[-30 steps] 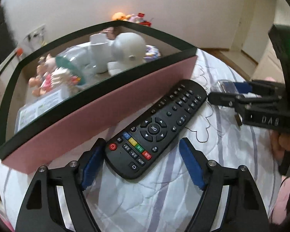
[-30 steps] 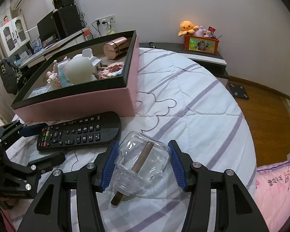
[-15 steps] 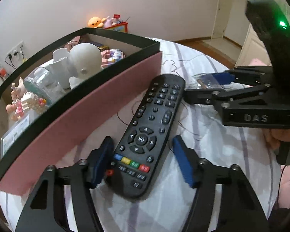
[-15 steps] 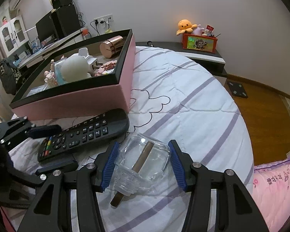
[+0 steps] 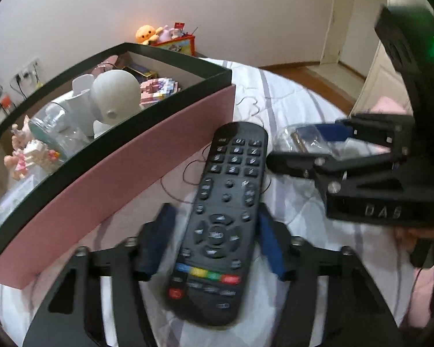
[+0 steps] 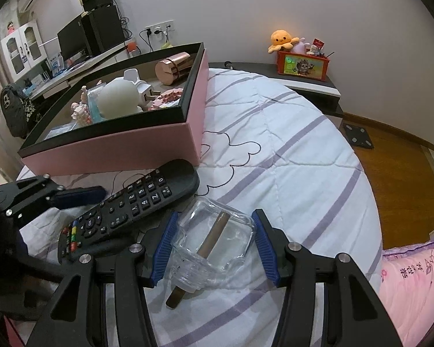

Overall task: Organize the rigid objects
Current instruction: 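Lift the black remote with the left tool while the right tool lifts the glass jar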

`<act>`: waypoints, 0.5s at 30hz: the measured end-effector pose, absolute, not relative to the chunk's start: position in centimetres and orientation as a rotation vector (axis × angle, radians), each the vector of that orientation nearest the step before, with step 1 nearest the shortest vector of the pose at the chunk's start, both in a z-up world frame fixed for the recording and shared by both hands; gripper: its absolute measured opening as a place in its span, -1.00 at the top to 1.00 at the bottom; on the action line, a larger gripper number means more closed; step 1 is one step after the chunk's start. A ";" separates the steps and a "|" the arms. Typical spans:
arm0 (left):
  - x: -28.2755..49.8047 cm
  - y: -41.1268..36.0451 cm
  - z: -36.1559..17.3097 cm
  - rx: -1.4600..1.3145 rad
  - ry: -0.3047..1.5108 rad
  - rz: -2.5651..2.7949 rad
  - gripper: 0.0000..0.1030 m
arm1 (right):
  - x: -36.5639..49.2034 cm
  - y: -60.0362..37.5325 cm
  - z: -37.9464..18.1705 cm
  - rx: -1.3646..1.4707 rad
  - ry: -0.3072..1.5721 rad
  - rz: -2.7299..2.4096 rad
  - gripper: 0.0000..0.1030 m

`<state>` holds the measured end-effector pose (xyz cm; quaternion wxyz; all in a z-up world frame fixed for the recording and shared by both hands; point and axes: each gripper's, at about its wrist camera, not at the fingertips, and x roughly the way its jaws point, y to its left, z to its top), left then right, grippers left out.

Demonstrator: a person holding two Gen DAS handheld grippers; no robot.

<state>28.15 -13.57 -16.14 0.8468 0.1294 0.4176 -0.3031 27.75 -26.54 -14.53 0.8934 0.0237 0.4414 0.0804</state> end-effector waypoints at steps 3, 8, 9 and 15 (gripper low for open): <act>27.8 -13.5 -16.1 0.256 0.873 -0.631 0.11 | 27.6 -26.7 -14.4 0.061 0.912 0.158 -0.04; 26.4 -12.7 -15.5 0.197 0.859 -0.613 0.24 | 27.0 -27.1 -14.0 0.078 0.903 0.155 -0.04; 26.1 -12.5 -15.5 0.190 0.860 -0.614 0.24 | 26.9 -27.2 -13.9 0.081 0.901 0.157 -0.04; 23.8 -11.0 -14.4 0.156 0.850 -0.612 0.70 | 25.8 -27.1 -12.6 0.104 0.881 0.190 -0.04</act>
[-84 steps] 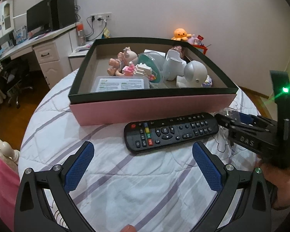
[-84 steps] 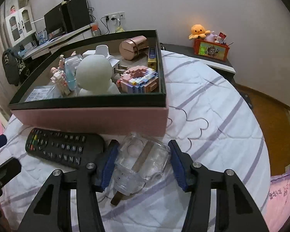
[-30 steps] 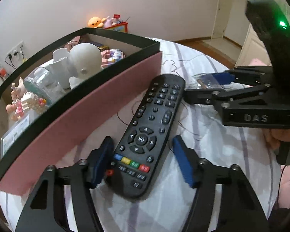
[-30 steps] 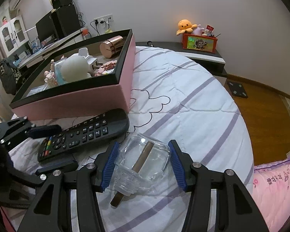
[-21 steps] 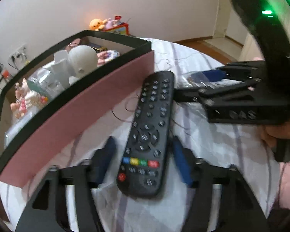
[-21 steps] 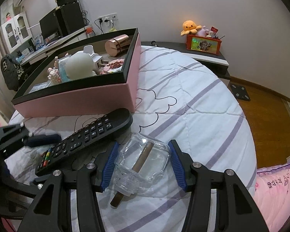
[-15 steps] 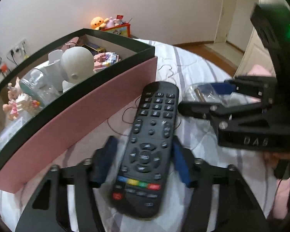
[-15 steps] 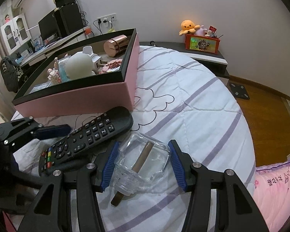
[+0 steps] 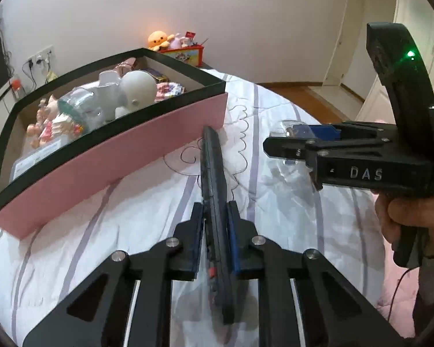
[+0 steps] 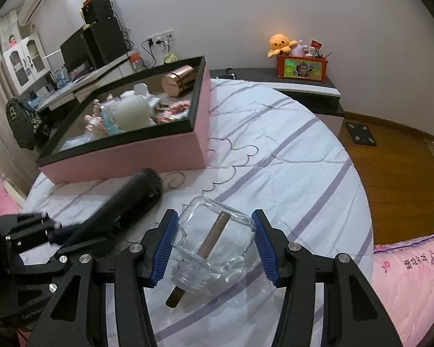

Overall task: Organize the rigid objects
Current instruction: 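Lift the black remote with the left tool while the right tool lifts the glass jar, then lower the remote and glass jar into the pink box and open both tools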

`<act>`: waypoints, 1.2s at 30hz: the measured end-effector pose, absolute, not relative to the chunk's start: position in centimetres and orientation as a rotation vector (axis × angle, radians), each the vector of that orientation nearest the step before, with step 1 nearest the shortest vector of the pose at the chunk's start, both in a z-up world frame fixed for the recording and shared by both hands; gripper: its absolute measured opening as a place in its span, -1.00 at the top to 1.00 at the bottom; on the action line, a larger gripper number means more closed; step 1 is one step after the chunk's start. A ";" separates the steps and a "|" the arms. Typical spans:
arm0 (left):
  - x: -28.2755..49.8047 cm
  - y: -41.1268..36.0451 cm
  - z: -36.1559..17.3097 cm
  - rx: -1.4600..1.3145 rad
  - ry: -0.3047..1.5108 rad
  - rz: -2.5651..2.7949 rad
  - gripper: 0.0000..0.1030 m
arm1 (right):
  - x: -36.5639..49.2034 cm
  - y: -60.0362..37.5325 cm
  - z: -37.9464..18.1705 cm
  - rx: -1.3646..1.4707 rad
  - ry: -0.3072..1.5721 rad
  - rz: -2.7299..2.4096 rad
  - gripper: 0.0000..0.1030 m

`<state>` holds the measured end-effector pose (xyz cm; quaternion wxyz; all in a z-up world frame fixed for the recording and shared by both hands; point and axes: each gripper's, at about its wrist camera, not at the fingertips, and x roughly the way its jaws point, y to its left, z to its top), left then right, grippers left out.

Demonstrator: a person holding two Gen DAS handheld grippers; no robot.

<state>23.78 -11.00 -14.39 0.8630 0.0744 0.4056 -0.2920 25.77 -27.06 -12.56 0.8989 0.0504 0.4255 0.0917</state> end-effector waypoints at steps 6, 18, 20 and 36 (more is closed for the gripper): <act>24.0 -10.4 -15.5 0.189 0.874 -0.562 0.18 | 25.5 -26.2 -12.7 0.091 0.888 0.193 -0.04; 25.3 -8.8 -15.1 0.077 0.886 -0.536 0.15 | 25.1 -25.9 -12.5 0.082 0.889 0.185 -0.04; 24.5 -8.3 -14.7 0.064 0.868 -0.539 0.15 | 25.1 -25.8 -12.4 0.083 0.887 0.187 -0.04; 24.4 -3.4 -7.2 0.042 0.695 -0.432 0.15 | 26.8 -21.2 -6.8 0.025 0.772 0.311 -0.04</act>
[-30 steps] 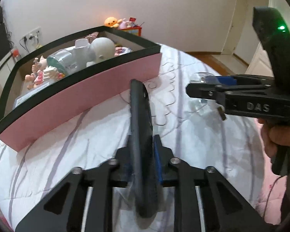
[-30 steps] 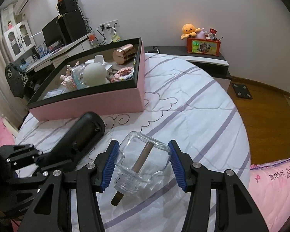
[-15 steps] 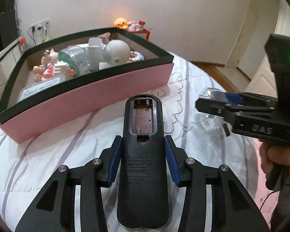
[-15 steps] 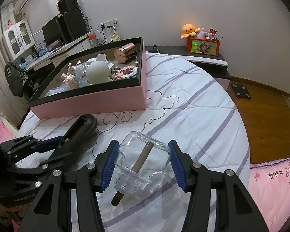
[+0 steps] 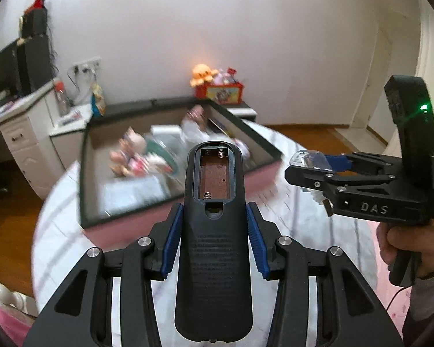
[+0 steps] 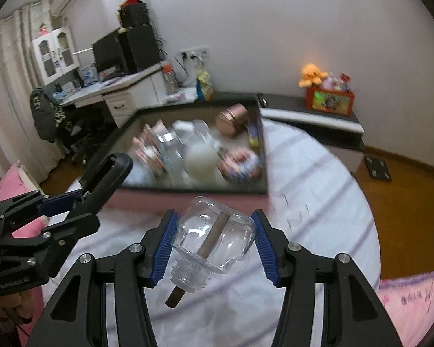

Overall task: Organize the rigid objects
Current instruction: 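Lower the remote and glass jar into the pink box and open both tools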

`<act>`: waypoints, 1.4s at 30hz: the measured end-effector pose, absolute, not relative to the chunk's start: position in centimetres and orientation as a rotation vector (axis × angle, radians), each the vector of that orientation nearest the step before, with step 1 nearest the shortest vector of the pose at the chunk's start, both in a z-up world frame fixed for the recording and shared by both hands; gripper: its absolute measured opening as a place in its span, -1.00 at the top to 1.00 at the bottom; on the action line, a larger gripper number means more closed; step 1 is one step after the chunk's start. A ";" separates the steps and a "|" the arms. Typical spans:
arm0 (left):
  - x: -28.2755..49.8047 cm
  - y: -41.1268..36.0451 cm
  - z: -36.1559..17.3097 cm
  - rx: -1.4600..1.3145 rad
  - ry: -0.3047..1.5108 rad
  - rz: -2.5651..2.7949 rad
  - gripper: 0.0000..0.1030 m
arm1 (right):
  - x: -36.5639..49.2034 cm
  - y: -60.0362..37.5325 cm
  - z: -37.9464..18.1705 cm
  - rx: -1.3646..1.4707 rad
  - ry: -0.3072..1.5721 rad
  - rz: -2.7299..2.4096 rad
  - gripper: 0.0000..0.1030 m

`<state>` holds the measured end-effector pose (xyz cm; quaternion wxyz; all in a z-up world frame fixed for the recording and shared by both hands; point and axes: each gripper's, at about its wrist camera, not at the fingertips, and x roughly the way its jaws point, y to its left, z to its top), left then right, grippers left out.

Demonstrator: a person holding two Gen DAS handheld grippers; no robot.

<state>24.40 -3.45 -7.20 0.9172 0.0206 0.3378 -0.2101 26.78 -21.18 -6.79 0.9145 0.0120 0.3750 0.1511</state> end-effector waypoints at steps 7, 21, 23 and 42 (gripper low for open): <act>29.6 -0.8 -4.9 -0.015 0.654 -0.364 0.15 | 31.9 -19.0 -4.1 0.015 0.724 0.363 -0.04; 38.3 0.3 -7.8 -0.047 0.748 -0.224 -0.26 | 41.9 -17.5 -6.0 0.040 0.775 0.334 -0.32; 37.8 0.4 -7.4 -0.041 0.723 -0.195 -0.73 | 41.9 -17.9 -6.2 0.053 0.766 0.311 -0.77; 24.3 2.2 -1.7 -0.048 0.568 -0.100 -0.99 | 27.8 -18.4 1.0 0.090 0.591 0.252 -0.77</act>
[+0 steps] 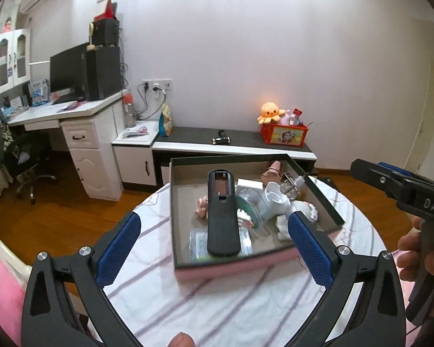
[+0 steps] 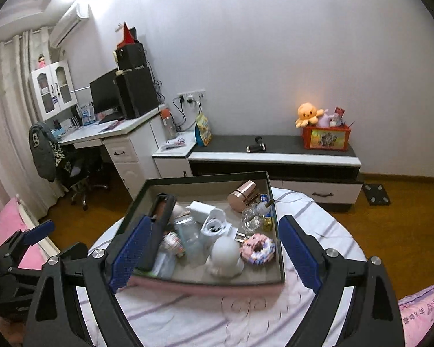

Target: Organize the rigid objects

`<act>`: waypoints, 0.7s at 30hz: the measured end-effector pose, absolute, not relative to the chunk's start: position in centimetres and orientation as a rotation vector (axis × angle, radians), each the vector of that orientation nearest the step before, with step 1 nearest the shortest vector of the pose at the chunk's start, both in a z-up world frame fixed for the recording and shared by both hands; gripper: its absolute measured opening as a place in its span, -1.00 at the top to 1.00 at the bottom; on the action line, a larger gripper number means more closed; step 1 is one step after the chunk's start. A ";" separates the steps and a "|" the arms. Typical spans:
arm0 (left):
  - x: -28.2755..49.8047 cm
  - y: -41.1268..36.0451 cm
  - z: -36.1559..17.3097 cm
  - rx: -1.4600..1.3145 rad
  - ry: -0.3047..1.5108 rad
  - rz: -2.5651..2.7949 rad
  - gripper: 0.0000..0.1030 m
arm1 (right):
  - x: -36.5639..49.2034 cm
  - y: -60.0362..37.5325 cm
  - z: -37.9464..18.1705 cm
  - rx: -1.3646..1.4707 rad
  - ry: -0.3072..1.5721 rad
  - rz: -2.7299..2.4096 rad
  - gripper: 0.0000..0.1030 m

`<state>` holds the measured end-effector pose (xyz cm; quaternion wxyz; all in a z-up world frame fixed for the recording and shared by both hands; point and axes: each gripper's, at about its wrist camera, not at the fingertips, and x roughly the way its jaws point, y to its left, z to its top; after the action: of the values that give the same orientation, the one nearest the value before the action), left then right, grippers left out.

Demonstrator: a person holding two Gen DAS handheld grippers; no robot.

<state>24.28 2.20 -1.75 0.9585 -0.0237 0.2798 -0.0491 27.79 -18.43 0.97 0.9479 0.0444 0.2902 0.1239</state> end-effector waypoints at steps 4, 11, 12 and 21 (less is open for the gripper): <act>20.6 2.5 -0.6 -0.053 0.542 -0.071 -0.99 | 23.9 -17.9 2.2 0.077 0.562 0.246 -0.77; 13.9 2.2 0.6 -0.029 0.497 -0.032 -1.00 | 17.1 -18.3 2.6 0.078 0.536 0.211 -0.77; 13.2 2.0 0.6 -0.030 0.492 -0.030 -1.00 | 16.1 -18.5 2.5 0.078 0.535 0.208 -0.77; 6.8 1.1 1.0 -0.045 0.454 -0.024 -1.00 | 8.5 -19.8 2.4 0.073 0.492 0.165 -0.77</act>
<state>6.82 1.14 0.99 0.9740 -0.0223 0.2251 -0.0119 8.52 -19.81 2.39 0.9658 0.0362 0.2433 0.0816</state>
